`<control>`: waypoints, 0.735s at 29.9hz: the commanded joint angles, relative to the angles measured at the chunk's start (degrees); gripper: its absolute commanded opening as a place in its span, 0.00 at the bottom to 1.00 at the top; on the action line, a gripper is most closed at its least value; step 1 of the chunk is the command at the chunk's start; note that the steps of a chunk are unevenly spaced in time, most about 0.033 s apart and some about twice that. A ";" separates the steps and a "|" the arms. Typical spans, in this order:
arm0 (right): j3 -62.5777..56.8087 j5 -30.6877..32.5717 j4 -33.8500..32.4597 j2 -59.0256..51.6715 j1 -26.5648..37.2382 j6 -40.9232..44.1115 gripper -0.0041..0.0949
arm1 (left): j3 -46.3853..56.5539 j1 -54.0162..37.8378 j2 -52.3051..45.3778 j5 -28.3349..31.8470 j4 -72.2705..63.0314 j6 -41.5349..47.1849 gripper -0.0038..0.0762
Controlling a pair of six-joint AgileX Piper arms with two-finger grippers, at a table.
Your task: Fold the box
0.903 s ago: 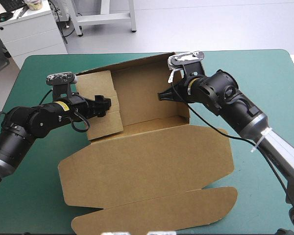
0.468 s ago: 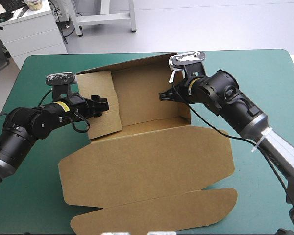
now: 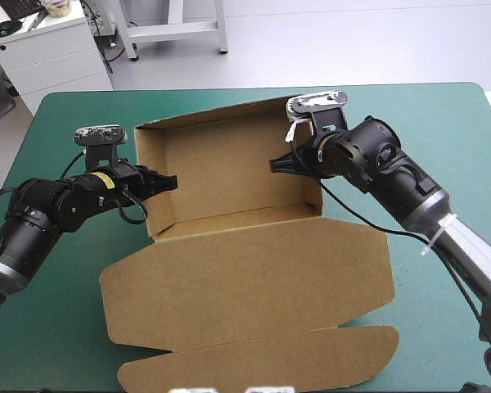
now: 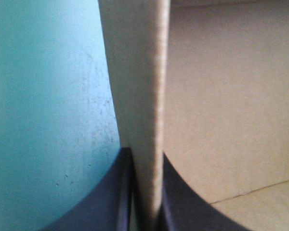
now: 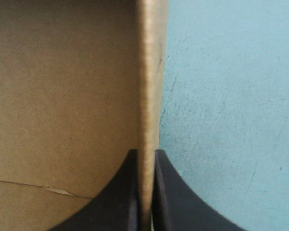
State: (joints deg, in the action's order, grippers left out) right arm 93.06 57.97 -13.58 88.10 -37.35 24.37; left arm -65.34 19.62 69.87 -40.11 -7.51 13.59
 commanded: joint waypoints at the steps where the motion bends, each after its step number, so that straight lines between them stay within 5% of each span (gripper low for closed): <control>1: 1.95 -1.83 2.42 -2.14 0.45 -0.03 0.03 | -4.11 1.10 0.64 0.26 -3.12 -0.60 0.04; 10: 1.95 6.99 10.69 2.55 9.87 -4.48 0.03 | -15.19 1.10 14.27 -12.05 0.26 1.30 0.04; 22: 2.07 6.98 13.58 14.44 12.98 -7.40 0.03 | -18.46 2.15 26.55 -15.22 1.78 1.44 0.04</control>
State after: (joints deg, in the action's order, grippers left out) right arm 93.16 65.85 0.76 103.41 -24.99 18.05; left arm -81.10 21.38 97.09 -55.04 -6.37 15.40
